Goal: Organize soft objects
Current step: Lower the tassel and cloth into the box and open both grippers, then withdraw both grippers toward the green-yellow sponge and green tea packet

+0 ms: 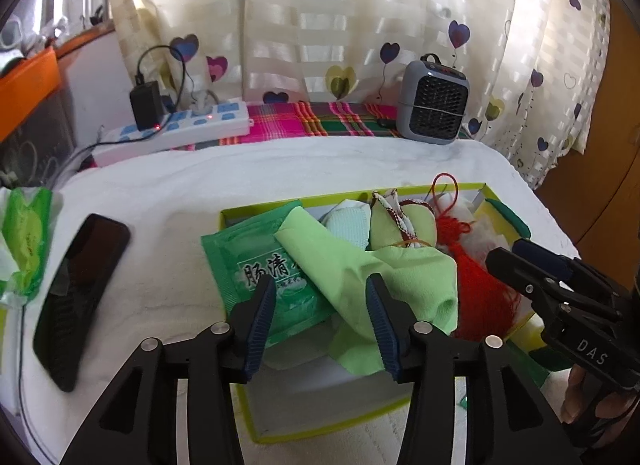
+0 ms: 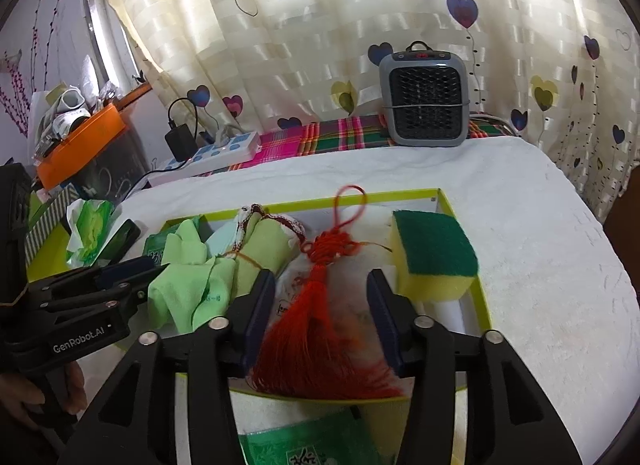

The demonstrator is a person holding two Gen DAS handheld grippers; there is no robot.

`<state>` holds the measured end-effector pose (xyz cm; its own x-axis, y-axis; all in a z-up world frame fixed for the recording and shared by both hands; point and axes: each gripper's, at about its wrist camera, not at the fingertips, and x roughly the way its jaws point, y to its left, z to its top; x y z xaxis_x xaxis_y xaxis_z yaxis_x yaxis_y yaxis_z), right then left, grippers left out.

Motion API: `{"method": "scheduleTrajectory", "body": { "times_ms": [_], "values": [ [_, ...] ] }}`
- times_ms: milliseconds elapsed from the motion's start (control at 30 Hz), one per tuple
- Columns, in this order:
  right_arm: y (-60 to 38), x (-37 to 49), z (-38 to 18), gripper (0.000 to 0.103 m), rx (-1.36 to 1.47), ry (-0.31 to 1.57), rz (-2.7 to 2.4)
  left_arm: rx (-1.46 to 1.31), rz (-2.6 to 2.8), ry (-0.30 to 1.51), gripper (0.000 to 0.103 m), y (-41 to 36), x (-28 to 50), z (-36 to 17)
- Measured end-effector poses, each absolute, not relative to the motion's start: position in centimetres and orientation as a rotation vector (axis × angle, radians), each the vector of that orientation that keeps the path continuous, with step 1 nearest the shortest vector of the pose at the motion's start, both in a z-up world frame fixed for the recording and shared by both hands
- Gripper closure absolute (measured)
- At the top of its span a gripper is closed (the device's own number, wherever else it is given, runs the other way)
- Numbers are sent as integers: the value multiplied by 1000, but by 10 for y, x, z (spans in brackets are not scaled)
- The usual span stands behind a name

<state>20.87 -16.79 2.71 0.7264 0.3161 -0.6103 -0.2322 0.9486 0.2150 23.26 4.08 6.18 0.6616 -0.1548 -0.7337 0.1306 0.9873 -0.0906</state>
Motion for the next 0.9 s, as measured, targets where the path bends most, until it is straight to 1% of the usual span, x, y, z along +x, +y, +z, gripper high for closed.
{"method": "scheduleTrajectory", "body": {
  "times_ms": [133, 667, 733, 900],
  "values": [
    [-172, 201, 29, 50, 145, 687, 307, -28, -154, 815, 55, 42, 222, 67],
    [-200, 147, 41, 49, 158, 631, 313, -29, -187, 766, 54, 31, 165, 80],
    [-209, 138, 40, 45, 162, 634, 305, -34, -202, 761, 54, 30, 159, 81],
    [-231, 122, 34, 42, 169, 644, 266, -50, -242, 765, 54, 25, 145, 80]
  ]
}}
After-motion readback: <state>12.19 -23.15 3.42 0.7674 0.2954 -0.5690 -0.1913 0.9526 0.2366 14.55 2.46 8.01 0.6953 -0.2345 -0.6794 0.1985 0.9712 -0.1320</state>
